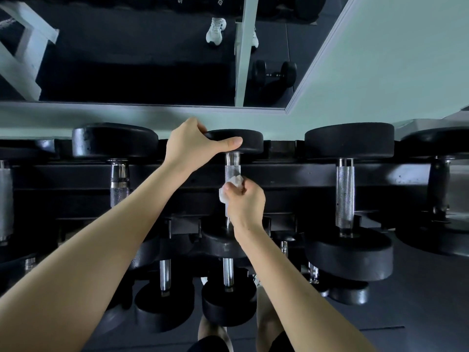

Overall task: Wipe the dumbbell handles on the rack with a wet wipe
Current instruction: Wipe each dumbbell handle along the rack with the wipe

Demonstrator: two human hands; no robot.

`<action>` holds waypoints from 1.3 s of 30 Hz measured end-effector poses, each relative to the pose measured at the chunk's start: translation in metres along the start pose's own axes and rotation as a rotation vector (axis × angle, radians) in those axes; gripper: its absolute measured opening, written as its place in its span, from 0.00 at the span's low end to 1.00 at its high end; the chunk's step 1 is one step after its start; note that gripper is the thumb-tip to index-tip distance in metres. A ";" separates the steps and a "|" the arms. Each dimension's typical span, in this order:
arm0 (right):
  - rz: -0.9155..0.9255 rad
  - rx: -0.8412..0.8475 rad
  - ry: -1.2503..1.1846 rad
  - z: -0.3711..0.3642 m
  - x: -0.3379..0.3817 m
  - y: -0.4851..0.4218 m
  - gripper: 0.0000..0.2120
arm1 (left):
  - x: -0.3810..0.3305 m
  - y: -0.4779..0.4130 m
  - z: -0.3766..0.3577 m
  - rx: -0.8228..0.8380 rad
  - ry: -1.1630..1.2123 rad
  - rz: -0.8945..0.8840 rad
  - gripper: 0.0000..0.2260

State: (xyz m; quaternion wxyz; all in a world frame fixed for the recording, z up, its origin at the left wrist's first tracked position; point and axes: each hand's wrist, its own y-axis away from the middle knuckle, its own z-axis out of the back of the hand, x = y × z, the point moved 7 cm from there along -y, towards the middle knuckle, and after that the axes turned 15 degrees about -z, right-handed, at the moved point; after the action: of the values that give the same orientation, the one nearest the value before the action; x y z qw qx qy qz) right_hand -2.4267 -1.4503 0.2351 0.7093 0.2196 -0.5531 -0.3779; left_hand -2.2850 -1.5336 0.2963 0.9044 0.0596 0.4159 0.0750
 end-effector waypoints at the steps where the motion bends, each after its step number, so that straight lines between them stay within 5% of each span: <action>1: -0.008 0.016 -0.036 0.001 0.003 0.000 0.08 | 0.000 0.001 0.000 -0.003 -0.002 0.001 0.30; 3: 0.001 0.068 -0.138 0.002 0.008 0.002 0.03 | 0.000 0.001 0.000 -0.011 -0.001 0.002 0.30; 7: 0.163 -0.120 0.117 0.020 0.007 0.011 0.23 | -0.001 0.003 0.000 -0.020 0.003 -0.001 0.30; 10: 0.308 -0.288 0.345 0.024 0.013 0.021 0.10 | -0.005 0.003 -0.001 -0.022 -0.015 -0.020 0.31; 14: 0.425 -0.313 0.531 0.005 0.016 0.026 0.09 | -0.005 0.003 0.000 -0.006 -0.009 -0.021 0.32; 18: 0.440 -0.361 0.779 -0.022 0.000 0.026 0.27 | -0.005 0.004 0.000 0.006 0.001 -0.030 0.31; 23: 0.443 -0.310 0.647 -0.012 0.002 0.020 0.20 | -0.009 0.005 -0.001 0.017 -0.023 -0.044 0.32; 29: 0.219 -0.155 0.086 0.014 0.020 0.010 0.09 | -0.010 0.004 -0.001 0.031 -0.042 -0.050 0.32; 39: 0.228 0.017 0.320 0.015 -0.007 0.006 0.12 | 0.008 -0.002 0.004 0.079 0.058 -0.012 0.30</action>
State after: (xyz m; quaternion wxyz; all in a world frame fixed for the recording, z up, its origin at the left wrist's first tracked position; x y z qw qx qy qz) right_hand -2.4398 -1.4393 0.2399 0.8245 0.2187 -0.4578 -0.2507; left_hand -2.2768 -1.5344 0.2921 0.8893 0.0908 0.4449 0.0548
